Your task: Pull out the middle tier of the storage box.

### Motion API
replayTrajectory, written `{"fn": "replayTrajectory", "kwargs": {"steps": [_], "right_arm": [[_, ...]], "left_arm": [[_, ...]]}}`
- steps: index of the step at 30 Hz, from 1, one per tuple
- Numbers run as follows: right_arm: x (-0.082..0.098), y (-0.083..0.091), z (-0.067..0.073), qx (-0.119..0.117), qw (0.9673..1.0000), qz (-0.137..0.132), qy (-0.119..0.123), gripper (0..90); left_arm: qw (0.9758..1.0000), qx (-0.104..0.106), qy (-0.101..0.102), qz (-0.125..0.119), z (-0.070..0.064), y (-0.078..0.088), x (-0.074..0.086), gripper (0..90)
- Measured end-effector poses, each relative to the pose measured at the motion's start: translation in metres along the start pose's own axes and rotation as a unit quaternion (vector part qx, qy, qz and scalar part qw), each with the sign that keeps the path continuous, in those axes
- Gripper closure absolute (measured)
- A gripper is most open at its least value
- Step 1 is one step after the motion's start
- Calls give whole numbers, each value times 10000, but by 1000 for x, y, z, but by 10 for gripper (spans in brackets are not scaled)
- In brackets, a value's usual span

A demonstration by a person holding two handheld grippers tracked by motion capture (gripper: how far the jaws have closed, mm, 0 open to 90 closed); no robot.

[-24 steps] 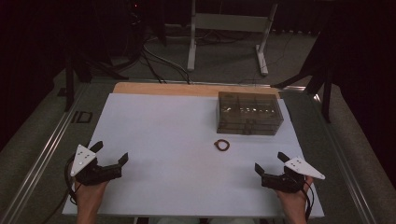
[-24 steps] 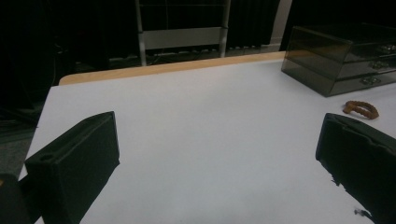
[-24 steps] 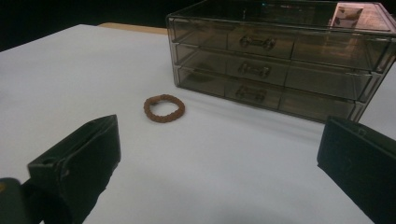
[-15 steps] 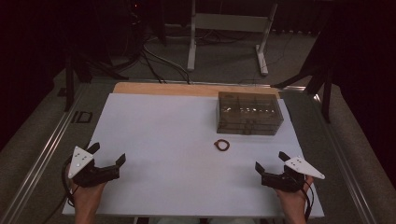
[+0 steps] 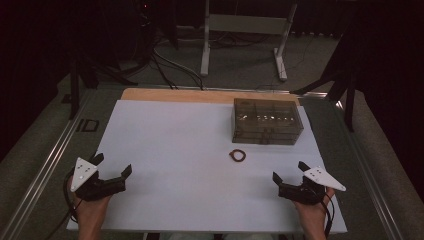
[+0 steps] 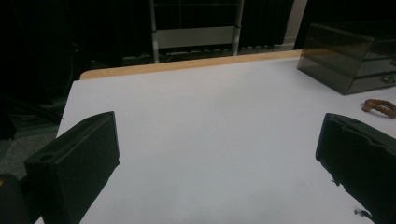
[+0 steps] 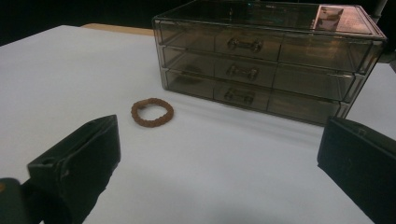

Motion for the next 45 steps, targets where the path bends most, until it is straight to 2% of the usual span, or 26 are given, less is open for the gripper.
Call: {"fn": "replayTrajectory", "kwargs": {"steps": [12, 22, 30, 45], "right_arm": [[-7, -3, -2, 75, 9998, 73, -197, 0], [-14, -8, -2, 115, 9997, 74, -184, 0], [-21, -17, 1, 122, 9998, 23, -128, 0], [-33, -33, -2, 206, 9997, -36, -129, 0]], "left_arm": [[10000, -18, 29, 17, -1, -2, 2, 10], [9999, -52, 107, -3, 2, -1, 4, 10], [10000, -43, 74, 28, 1, -2, 5, 10], [10000, -34, 47, 45, 0, -4, 5, 10]]}}
Point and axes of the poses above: each handheld gripper's, and its own axes: y roughly backward along the jaws, x roughly out of its underside, z roughly to its left, the point moved 4 cm from there along -y, roughly forward along the jaws, and after that the axes turned 3 degrees about -y, right-handed, at the moved point
